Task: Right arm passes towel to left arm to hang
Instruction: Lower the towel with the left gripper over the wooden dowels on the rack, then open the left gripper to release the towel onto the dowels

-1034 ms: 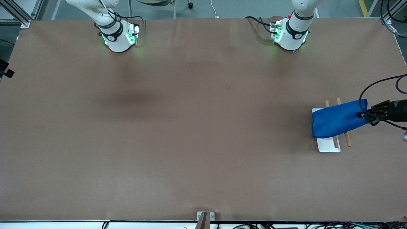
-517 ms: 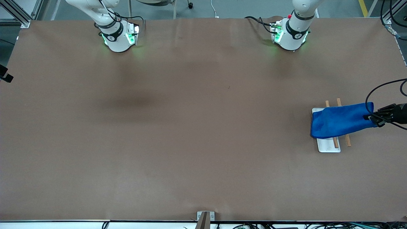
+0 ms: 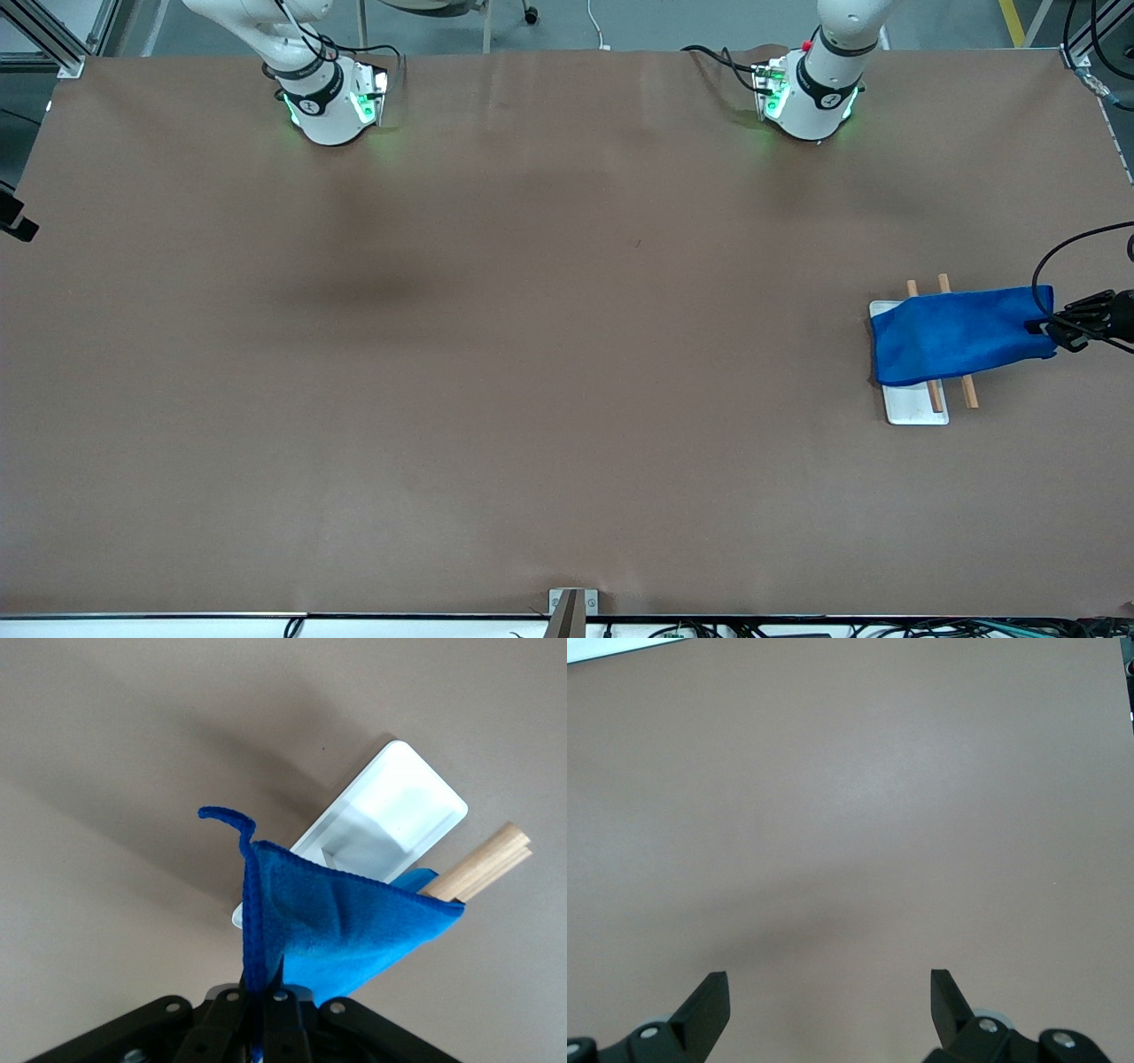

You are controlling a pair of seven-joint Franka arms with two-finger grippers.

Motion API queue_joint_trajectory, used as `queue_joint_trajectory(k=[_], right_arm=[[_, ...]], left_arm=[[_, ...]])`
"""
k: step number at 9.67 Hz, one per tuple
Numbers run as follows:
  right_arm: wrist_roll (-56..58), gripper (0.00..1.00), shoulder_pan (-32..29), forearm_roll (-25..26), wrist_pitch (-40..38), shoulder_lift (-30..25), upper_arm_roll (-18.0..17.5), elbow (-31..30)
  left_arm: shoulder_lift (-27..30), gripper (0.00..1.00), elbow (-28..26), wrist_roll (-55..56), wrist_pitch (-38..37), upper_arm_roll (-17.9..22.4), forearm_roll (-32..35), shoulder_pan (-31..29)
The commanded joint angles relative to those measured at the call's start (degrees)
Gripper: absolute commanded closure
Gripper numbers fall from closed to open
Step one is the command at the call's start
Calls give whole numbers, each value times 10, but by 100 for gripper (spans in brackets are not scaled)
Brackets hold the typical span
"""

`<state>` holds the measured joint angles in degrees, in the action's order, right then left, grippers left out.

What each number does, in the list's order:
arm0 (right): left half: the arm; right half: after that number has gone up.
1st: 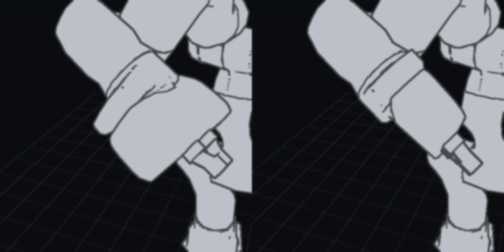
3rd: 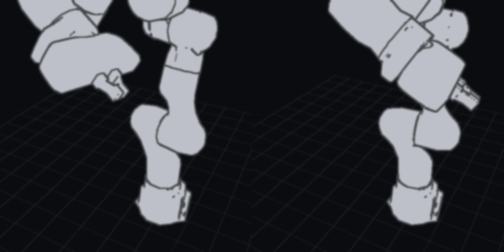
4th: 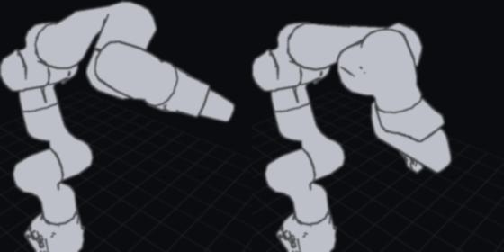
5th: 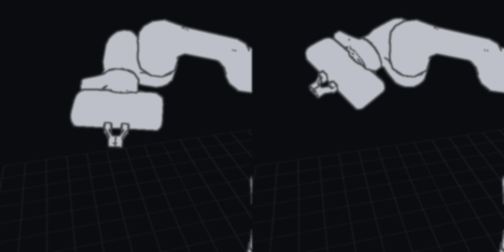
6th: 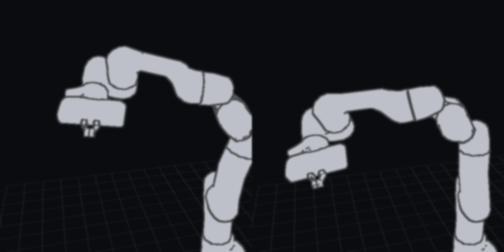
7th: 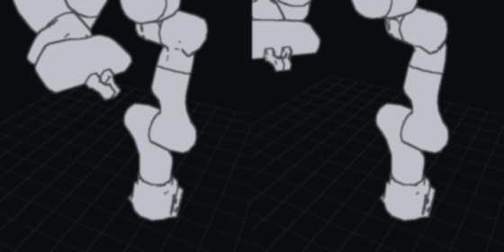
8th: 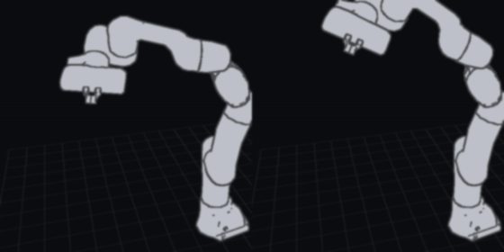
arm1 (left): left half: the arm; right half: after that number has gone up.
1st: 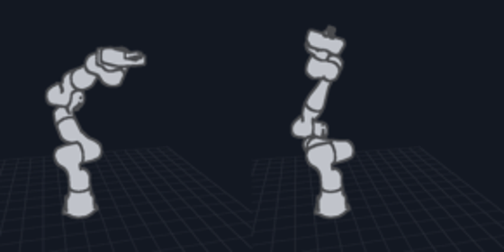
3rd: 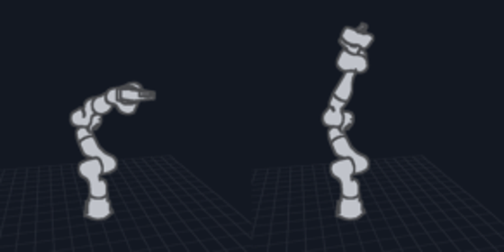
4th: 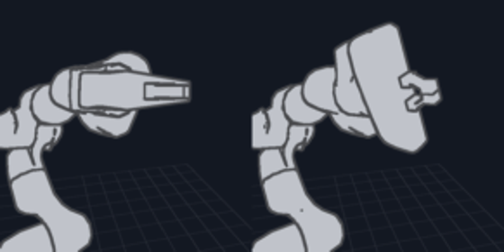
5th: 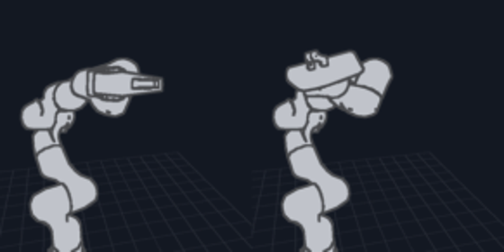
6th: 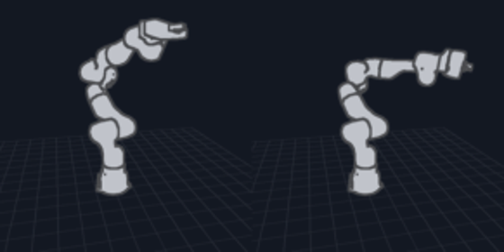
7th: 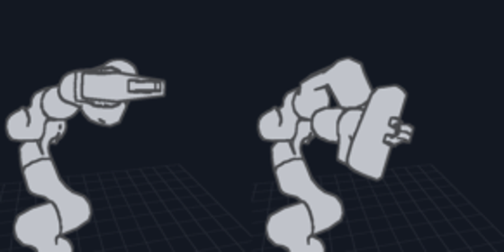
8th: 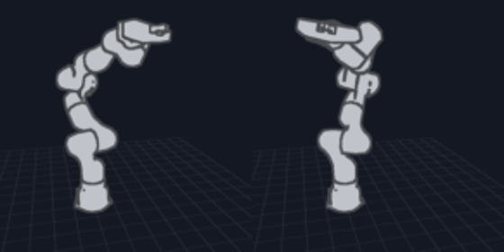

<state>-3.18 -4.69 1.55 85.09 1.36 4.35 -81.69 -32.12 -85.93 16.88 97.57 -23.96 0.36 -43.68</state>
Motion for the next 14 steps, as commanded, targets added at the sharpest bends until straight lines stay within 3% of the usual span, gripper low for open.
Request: queue_joint_trajectory(k=[1, 3, 4, 5, 6, 12, 14], right_arm=[[5, 0, -6, 1, 3, -5, -2, -6], [5, 0, -6, 1, 3, -5, -2, -6], [5, 0, -7, 1, 3, -5, -2, -6], [5, 0, -7, 1, 2, -5, -2, -6], [5, 0, -6, 1, 0, -5, -2, -7], [19, 0, -6, 1, 5, -6, -1, -15], [19, 0, -7, -8, 8, -6, -1, -17]], left_arm=[[-25, 99, -6, -27, 17, -4, 11, -18], [-30, 97, -5, -38, 28, -4, 11, -25], [-35, 83, -4, -43, 30, -4, 12, -25], [-37, 52, -4, -49, 33, -4, 23, -25], [-36, 1, -4, -49, 33, -4, 37, -24], [-10, 0, 47, -66, 11, -19, 46, 12], [40, 0, 53, -60, -18, -70, 47, 13]])
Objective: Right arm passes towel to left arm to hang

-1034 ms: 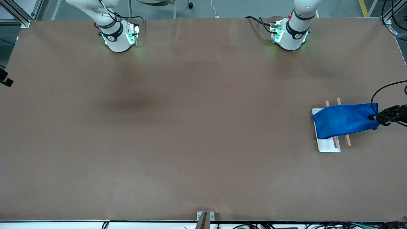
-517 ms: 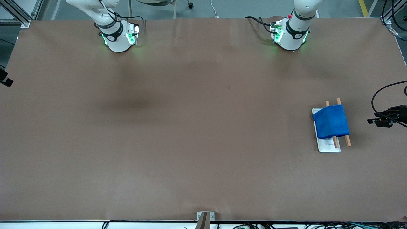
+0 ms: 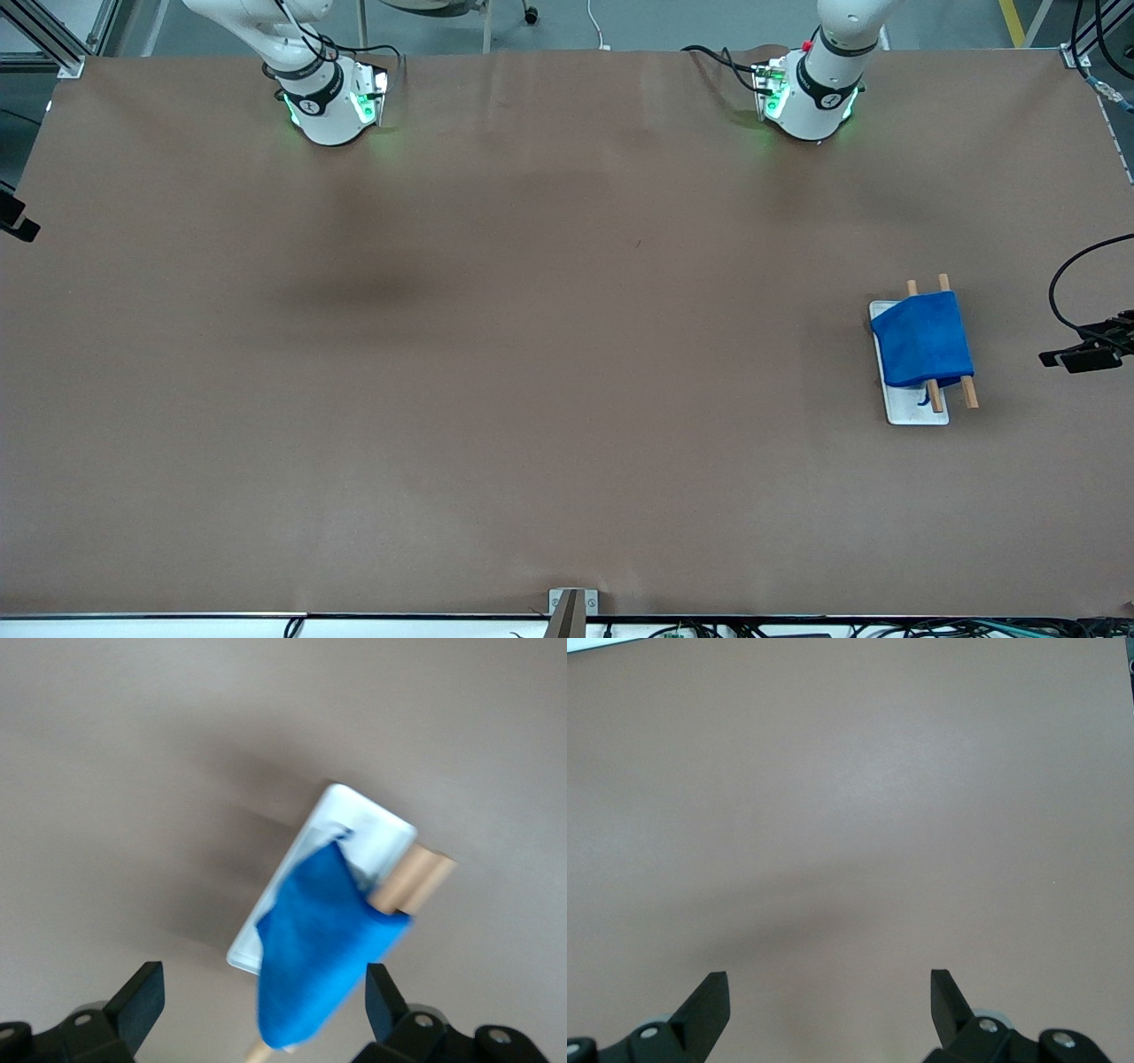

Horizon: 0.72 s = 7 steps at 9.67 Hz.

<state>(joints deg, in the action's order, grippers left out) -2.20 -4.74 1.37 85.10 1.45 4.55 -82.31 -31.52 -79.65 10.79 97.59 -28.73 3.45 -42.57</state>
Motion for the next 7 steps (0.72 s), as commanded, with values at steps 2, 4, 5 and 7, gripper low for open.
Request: queue_joint_trajectory(k=[2, 4, 5, 7], right_arm=[[10, 0, -6, -12, 9, -7, -2, -11], [10, 0, -5, -12, 5, -7, -2, -11], [9, 0, -5, -12, 5, -7, -2, -11], [9, 0, -5, -12, 4, -7, -2, -10]], left_arm=[[78, 0, -9, 10, -29, -84, 16, 7], [118, 0, -8, 9, -34, -143, 16, 7], [145, 0, -8, 10, -35, -162, 16, 8], [181, 0, -8, 9, -45, -189, 16, 7]])
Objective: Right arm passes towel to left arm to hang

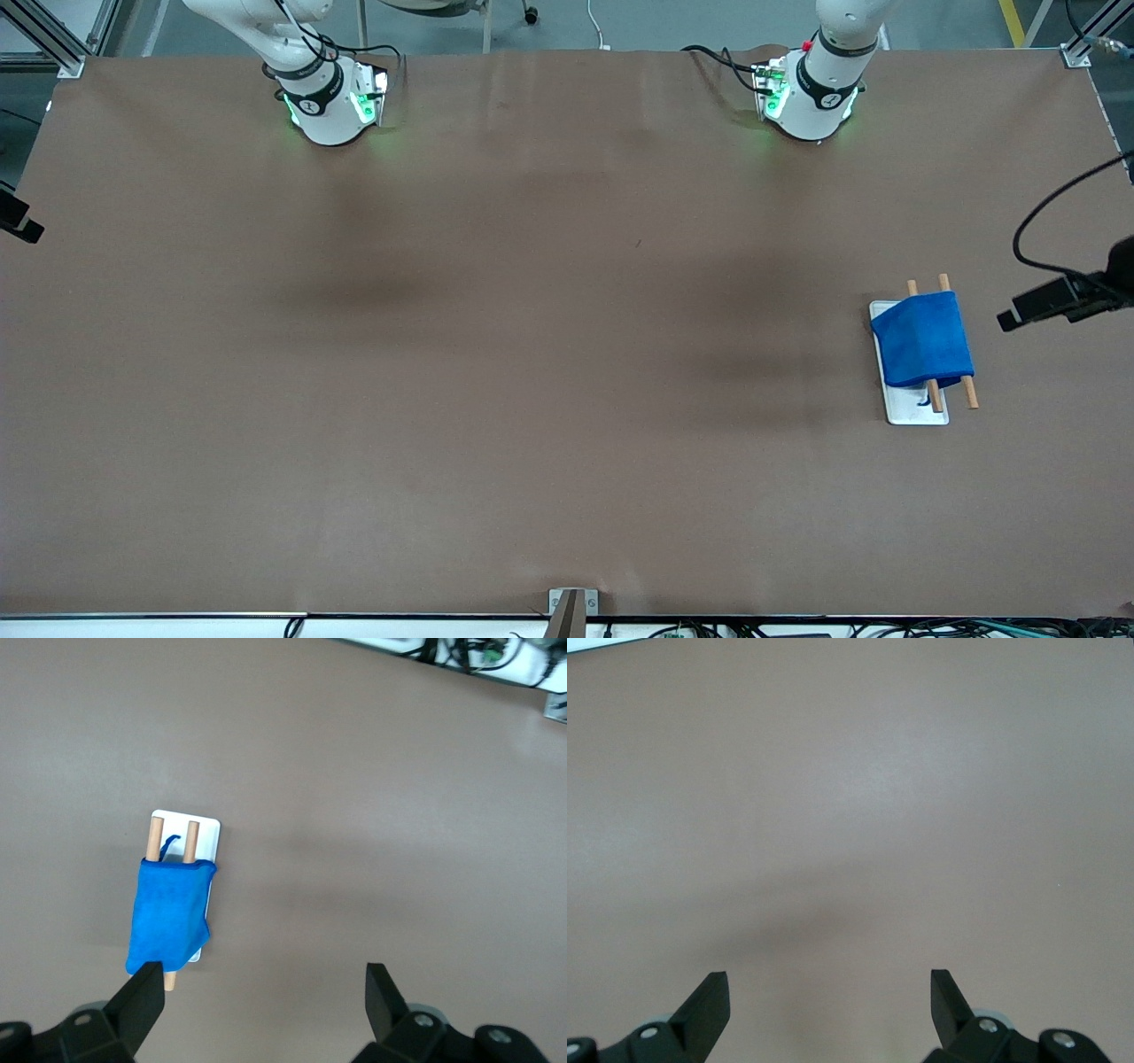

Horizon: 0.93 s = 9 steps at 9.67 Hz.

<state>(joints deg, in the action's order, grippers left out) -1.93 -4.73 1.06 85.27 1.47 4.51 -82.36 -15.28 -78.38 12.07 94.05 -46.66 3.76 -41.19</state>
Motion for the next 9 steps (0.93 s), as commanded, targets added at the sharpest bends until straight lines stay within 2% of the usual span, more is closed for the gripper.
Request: queue_joint_trajectory(k=[1, 2, 3, 5, 8, 9], right_arm=[[6, 0, -5, -9, 2, -8, -1, -10], [7, 0, -5, -9, 2, -8, -1, -10], [6, 0, -5, -9, 1, -8, -1, -10], [7, 0, -5, -9, 2, -8, -2, -10], [6, 0, -5, -9, 2, -8, -1, -10], [6, 0, -6, -9, 2, -8, -1, -10]], left_arm=[[63, 0, -28, -10, -11, -2, 5, 7], [97, 0, -50, -13, -16, 46, 5, 58], [137, 0, -75, -25, -38, 117, 2, 125], [172, 0, -78, -28, -82, 209, -10, 219], [193, 0, -110, -42, -93, 364, -29, 377], [198, 0, -125, -51, -91, 387, -34, 394]])
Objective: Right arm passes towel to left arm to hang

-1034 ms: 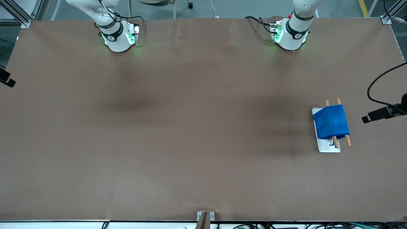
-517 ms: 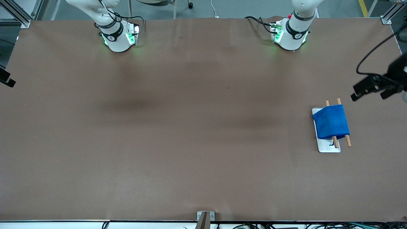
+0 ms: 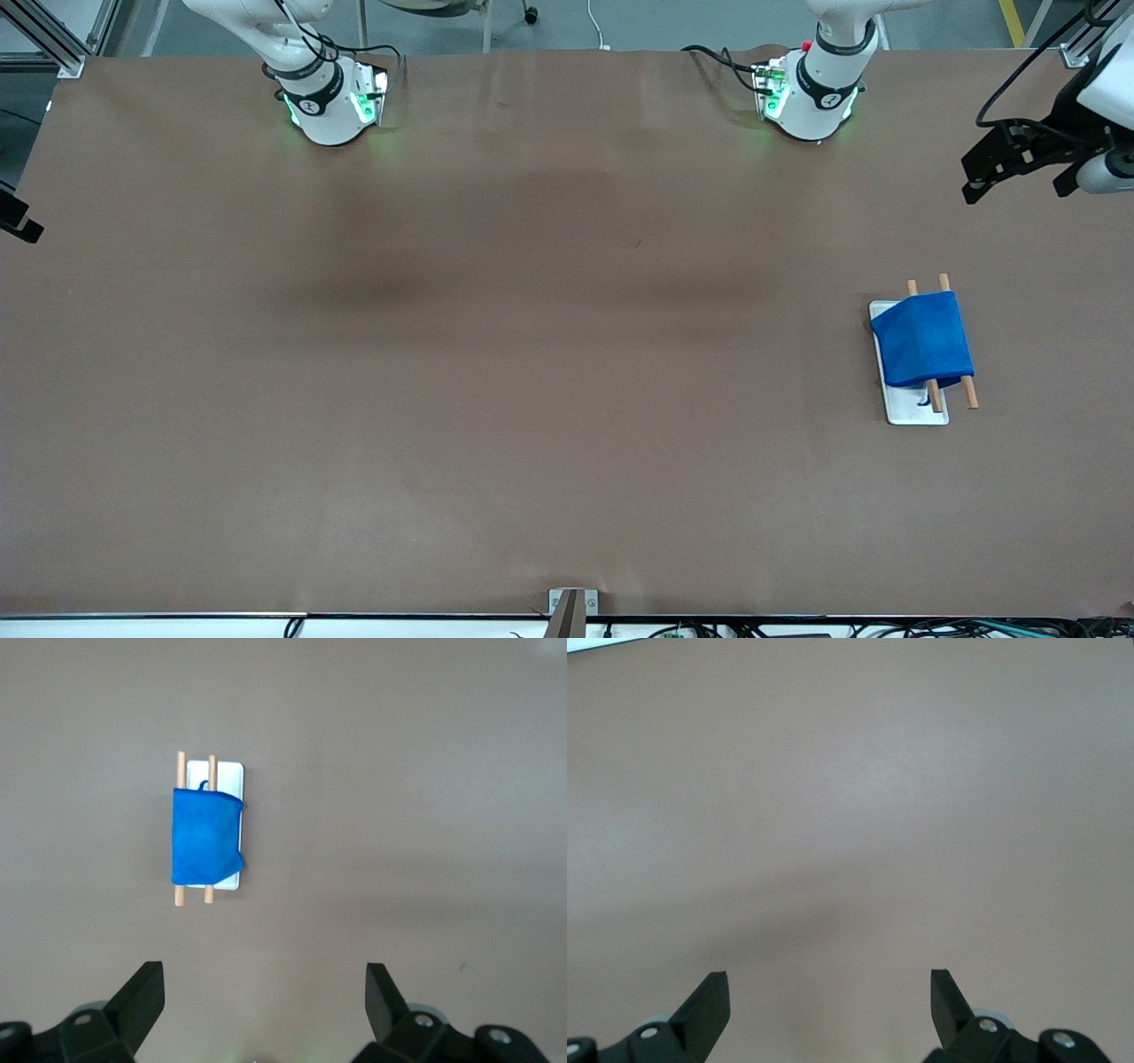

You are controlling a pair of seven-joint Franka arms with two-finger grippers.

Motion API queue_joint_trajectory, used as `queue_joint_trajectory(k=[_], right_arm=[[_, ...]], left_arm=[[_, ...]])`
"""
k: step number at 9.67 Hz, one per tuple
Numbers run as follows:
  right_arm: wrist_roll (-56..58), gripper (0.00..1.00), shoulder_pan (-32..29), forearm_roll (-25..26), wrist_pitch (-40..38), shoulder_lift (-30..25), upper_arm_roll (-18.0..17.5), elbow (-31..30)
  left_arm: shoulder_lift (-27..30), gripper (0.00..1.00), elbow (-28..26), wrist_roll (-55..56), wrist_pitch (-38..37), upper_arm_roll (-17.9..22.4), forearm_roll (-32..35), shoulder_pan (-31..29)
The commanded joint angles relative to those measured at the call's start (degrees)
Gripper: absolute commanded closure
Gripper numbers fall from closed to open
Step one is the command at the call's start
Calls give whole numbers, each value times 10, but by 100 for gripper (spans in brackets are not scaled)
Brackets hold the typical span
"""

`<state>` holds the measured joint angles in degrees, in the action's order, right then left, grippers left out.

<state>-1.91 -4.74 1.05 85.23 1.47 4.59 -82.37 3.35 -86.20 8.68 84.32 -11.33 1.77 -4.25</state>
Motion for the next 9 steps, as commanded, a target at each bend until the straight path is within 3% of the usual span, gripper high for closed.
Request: queue_joint_trajectory(k=[1, 5, 9], right_arm=[[6, 0, -6, -9, 0, -8, -2, -10], [7, 0, -6, -9, 1, -8, -2, -10], [7, 0, -7, -9, 1, -8, -2, -10]], left_arm=[[20, 0, -56, -19, 9, 33, -15, 24], [34, 0, -85, -19, 29, 10, -15, 7], [-6, 0, -21, -22, 0, 11, -10, 13]])
